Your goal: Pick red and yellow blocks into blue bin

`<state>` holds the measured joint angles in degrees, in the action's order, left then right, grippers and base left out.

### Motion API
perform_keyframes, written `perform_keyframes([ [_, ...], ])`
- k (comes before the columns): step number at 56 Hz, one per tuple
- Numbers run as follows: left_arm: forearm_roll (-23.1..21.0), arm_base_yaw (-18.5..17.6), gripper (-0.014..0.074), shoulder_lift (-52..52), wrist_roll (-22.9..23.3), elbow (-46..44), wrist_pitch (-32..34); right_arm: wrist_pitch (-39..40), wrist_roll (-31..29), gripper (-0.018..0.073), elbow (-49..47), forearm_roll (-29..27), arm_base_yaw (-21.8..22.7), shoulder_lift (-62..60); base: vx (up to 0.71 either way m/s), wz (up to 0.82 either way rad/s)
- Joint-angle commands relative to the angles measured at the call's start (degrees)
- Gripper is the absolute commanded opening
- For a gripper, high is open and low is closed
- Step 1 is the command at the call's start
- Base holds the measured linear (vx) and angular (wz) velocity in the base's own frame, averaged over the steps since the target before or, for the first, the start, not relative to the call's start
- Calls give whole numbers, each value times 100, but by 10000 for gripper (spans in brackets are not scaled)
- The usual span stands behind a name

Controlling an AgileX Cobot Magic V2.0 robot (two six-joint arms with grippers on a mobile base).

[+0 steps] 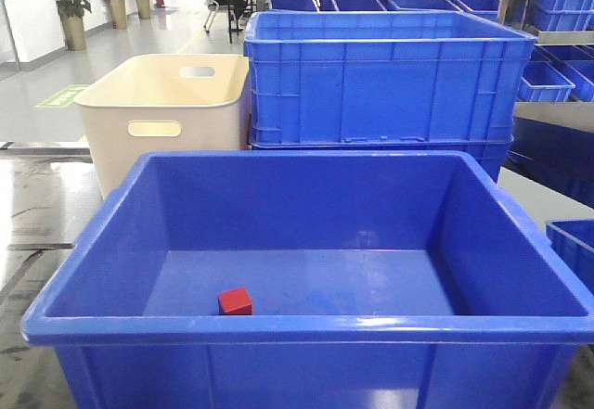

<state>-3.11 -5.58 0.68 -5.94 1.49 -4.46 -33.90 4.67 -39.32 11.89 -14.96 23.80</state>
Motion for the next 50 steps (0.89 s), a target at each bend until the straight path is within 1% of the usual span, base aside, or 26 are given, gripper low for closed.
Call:
perform_keyframes([
  [1,-20,0,-6,84,39,-94,446,461,-24,-11,-163,94,15,58,0,0],
  [50,-20,0,-6,84,39,-94,446,461,-24,-11,-163,94,15,58,0,0],
])
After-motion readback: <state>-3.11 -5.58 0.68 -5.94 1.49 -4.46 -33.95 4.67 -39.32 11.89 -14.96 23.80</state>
